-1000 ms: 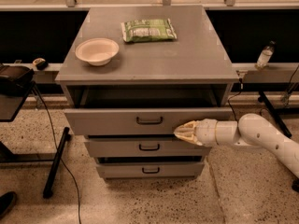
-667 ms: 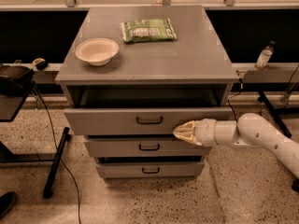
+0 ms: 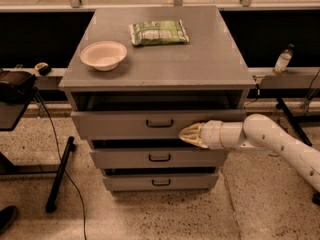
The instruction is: Close top drawer
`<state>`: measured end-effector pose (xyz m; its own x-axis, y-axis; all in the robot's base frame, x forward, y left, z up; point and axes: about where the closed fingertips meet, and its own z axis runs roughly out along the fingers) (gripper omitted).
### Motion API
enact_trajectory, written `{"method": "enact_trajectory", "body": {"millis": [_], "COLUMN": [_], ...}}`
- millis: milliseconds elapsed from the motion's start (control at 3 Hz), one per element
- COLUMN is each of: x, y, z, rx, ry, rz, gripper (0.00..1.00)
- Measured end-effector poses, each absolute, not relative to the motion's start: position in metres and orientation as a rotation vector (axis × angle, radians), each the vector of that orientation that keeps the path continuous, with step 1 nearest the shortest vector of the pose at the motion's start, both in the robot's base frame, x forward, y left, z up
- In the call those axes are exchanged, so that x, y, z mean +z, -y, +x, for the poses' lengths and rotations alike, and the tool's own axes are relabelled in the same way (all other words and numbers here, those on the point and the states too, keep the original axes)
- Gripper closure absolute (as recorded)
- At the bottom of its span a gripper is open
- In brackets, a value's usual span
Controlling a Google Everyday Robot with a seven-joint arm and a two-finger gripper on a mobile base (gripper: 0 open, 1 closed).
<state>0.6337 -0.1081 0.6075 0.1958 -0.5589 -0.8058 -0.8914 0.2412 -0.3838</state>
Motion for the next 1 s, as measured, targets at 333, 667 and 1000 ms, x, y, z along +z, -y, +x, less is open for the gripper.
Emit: {"method": "enact_trajectory", "body": {"millis": [333, 667, 1000], "x": [0.609, 0.609, 0.618], "y": [0.103, 0.103, 0.117], "z": [0.648, 0.648, 0.625], "rx": [0.401, 0.401, 0.382], "ry": [-1.478, -1.478, -1.497], "rz": [-1.422, -1.422, -1.42], "gripper": [1.0, 1.0, 1.0]}}
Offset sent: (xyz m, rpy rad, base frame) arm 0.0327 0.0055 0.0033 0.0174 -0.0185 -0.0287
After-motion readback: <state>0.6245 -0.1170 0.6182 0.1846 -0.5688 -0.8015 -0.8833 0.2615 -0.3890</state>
